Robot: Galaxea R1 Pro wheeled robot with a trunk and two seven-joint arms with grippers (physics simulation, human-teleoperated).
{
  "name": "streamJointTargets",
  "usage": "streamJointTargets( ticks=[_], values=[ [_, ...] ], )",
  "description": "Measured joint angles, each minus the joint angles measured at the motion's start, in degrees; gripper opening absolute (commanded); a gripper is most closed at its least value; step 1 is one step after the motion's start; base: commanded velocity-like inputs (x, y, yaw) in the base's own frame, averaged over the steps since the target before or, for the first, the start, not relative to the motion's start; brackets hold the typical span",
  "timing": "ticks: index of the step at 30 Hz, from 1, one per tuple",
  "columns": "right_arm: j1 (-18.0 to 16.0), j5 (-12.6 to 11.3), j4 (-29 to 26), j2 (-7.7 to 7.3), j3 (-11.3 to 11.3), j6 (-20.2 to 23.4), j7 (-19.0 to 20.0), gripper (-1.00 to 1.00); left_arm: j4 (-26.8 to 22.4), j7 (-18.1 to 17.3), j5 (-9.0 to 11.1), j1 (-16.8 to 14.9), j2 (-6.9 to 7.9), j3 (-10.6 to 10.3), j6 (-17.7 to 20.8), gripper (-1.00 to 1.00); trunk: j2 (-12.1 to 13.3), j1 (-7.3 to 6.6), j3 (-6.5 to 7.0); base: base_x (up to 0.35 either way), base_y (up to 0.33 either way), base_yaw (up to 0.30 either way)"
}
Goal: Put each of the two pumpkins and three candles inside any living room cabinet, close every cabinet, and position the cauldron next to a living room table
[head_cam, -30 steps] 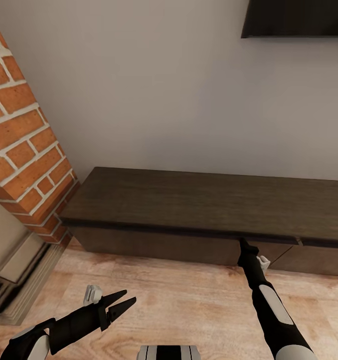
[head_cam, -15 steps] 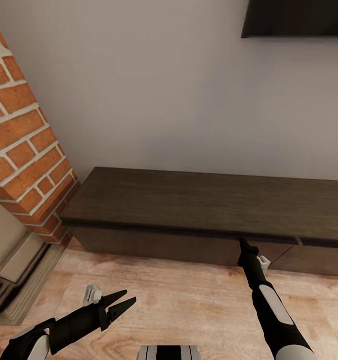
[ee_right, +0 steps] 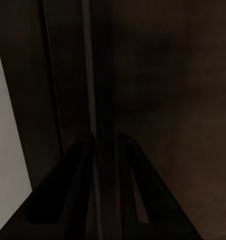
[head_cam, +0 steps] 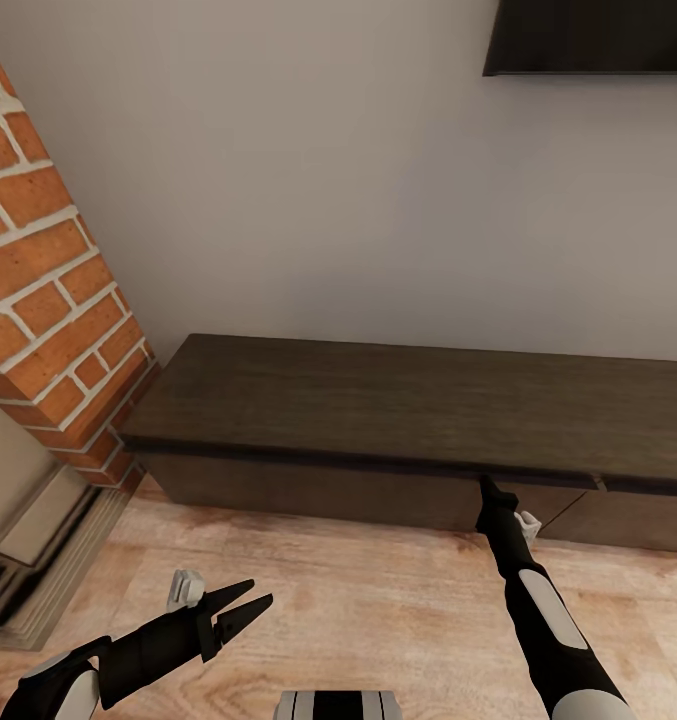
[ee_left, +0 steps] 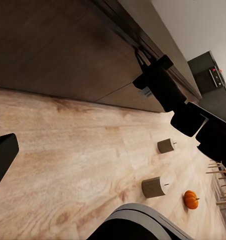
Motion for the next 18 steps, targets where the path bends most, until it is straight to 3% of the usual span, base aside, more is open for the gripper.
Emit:
streamJointTargets(
  ticks=[18],
  values=[
    [0.0, 0.53, -0.07, 0.04, 0.67, -0.02, -0.06, -1.0, 0.02, -0.01, 0.0, -0.02, 0.01, -0.03, 0.02, 1.0, 0.0, 0.03, 0.0, -0.188, 0.0, 0.0]
  ],
)
